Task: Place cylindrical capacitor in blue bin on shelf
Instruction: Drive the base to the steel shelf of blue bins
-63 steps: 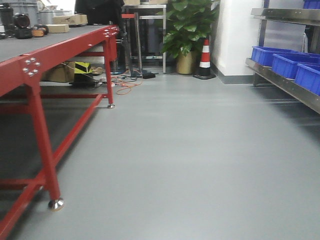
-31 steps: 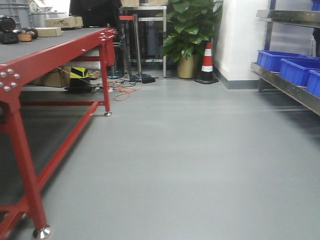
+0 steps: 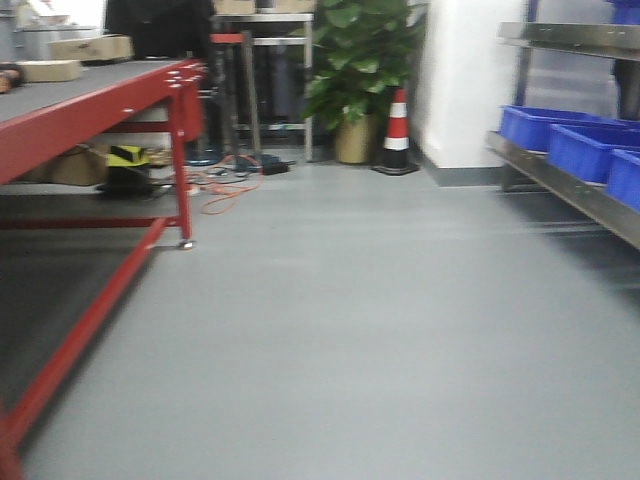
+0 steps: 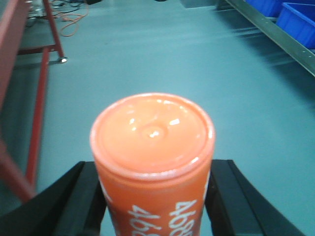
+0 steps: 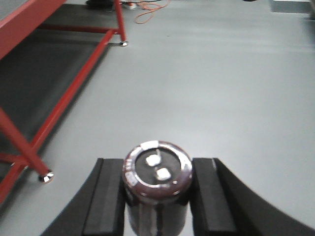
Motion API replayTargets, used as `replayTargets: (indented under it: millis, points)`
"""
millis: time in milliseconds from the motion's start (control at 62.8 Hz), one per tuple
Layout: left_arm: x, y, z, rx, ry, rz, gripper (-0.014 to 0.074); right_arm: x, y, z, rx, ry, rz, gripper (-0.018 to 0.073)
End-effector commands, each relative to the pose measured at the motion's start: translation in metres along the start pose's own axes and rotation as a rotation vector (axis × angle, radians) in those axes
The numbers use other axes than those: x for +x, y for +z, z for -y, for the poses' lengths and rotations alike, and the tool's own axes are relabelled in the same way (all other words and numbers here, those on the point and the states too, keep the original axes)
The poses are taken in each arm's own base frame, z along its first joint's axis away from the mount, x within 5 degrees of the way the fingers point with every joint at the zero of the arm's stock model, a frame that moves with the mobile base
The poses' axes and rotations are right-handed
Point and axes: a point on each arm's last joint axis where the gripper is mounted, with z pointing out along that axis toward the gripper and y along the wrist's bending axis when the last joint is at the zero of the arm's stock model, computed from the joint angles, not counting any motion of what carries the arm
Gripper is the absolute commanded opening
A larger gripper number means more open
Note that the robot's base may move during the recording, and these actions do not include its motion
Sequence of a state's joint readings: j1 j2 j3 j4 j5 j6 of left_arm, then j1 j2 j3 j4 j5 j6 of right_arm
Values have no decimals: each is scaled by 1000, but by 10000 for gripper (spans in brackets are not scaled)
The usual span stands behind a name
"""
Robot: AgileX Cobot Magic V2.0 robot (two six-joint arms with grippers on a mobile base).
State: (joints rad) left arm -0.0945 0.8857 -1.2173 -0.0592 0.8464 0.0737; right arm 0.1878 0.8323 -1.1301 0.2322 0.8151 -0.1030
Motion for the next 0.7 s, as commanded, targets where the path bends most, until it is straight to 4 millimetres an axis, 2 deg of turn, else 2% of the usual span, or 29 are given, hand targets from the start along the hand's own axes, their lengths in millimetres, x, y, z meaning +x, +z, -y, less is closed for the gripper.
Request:
replayTargets:
  millis: [0, 685]
  points:
    - [-3, -2, 0, -1, -11, 33, -111, -5, -4, 0, 6, -13, 39, -162]
    - [-3, -2, 0, -1, -11, 33, -111, -5, -4, 0, 6, -13, 39, -162]
